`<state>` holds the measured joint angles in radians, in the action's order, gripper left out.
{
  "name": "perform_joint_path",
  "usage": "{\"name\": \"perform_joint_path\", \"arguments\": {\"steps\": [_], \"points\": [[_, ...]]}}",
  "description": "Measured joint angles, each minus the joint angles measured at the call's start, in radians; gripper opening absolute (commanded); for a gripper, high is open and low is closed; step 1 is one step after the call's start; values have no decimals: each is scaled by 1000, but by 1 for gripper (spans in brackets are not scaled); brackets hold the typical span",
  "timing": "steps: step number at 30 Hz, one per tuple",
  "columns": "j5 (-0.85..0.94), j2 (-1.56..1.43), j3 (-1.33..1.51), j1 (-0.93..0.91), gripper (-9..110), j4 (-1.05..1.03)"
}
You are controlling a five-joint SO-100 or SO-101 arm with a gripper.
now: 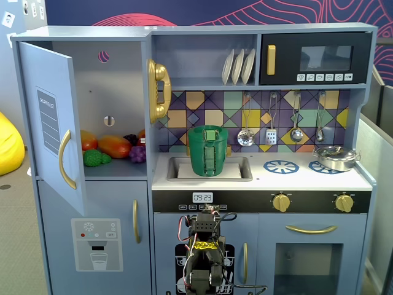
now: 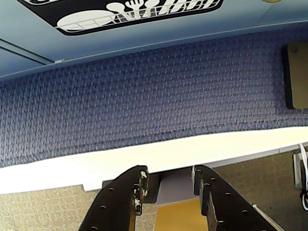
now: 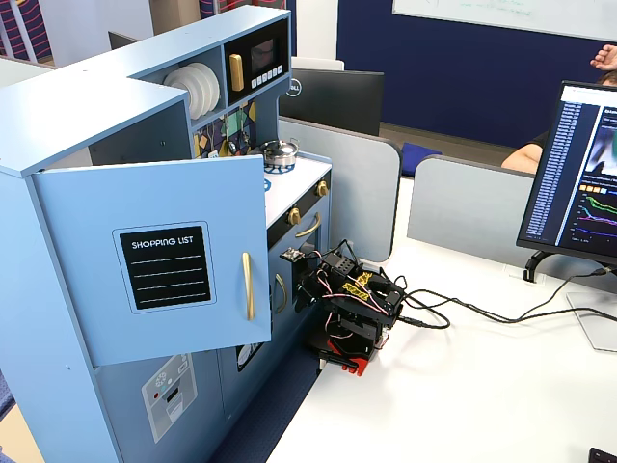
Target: Take off the lid from the green recipient and place it on the counter
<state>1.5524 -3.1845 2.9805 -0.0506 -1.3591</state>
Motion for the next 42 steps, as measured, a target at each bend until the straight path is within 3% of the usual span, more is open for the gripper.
{"name": "perform_joint_path", "arguments": {"steps": [18,23,28,33,42], "points": [[3,15,-29,-34,0,32],[49,156,-308,-72,11,295],[104,382,-759,-78,31,407],[115,462,-1006,-103,35,572],[127,569,-1060,-103,37,715]]}}
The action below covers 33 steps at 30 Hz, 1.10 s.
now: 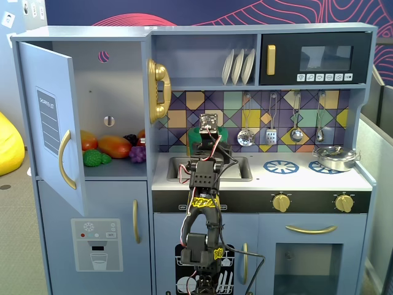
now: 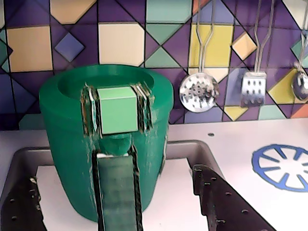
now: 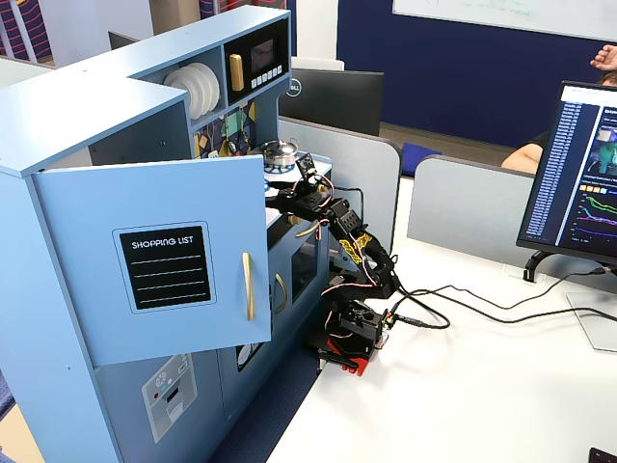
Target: Take off the lid from the green recipient and place it on the counter
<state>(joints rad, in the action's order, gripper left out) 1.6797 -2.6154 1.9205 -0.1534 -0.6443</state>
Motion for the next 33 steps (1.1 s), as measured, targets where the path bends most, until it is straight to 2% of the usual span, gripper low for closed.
{"name": "perform_joint_path", "arguments": {"steps": [22,33], "points": [[44,403,-261,49,33,184],[54,477,-290,57,30,210]]}}
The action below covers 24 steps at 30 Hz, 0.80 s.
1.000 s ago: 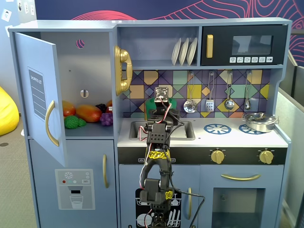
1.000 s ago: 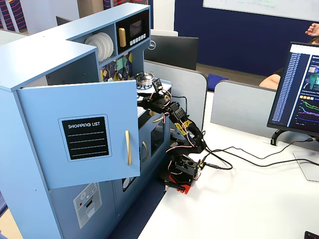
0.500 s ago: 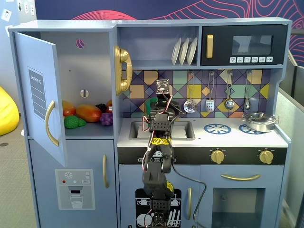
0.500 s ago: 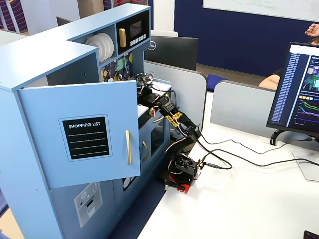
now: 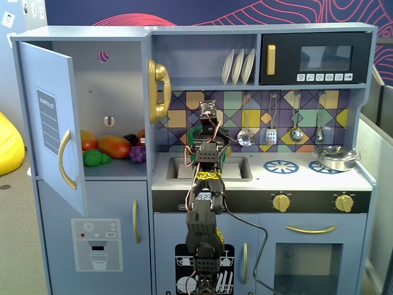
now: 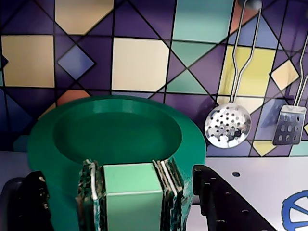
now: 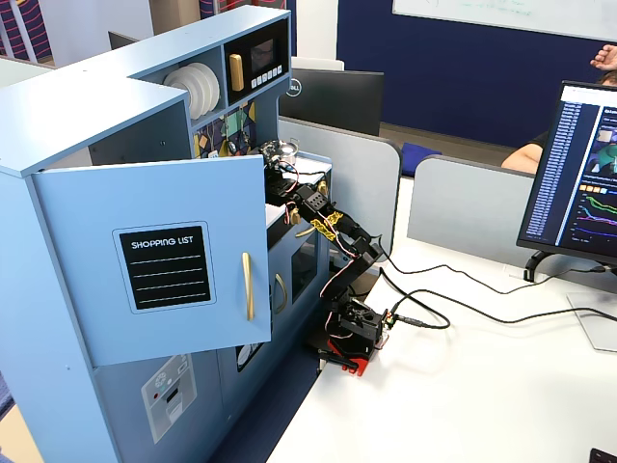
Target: Take off the lid from the green recipient and place it on the counter
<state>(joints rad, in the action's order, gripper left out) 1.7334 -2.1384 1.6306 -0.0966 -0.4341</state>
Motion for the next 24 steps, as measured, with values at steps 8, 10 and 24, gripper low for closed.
{"name": "perform_joint_path", "arguments": {"steps": [8,10,24], "points": [[0,21,0,0,23,2],[0,21,0,0,19,2],[-12,21,0,32,0,18]]}}
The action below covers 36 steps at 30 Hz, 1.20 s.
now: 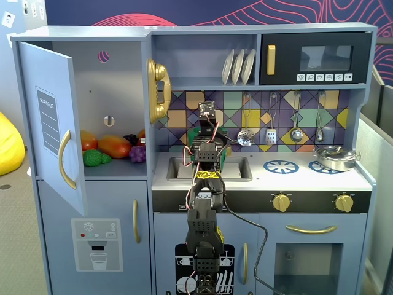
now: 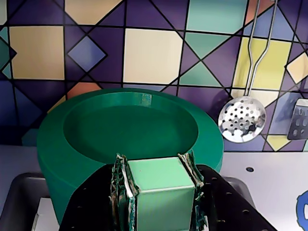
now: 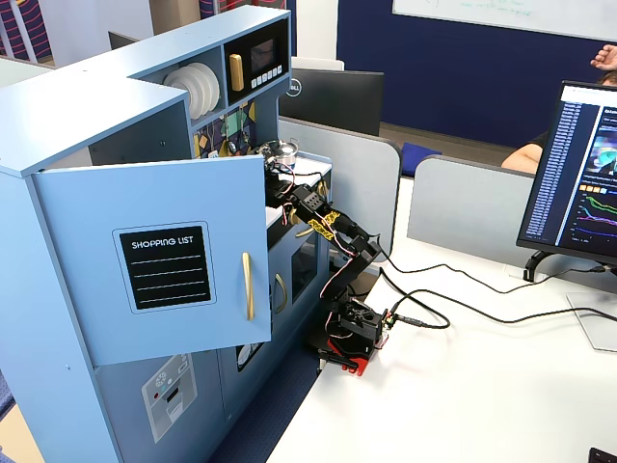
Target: Take off the lid from the green recipient and place it on the counter
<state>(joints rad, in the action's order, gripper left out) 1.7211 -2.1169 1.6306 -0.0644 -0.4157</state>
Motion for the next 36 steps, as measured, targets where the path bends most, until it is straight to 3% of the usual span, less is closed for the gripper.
{"name": "perform_joint_path", "arguments": {"steps": [10,22,36], "points": [[-6,6,-77,-61,0,37],[-83,6,-58,-445,0,46],[-81,80,311,-522,0,419]]}}
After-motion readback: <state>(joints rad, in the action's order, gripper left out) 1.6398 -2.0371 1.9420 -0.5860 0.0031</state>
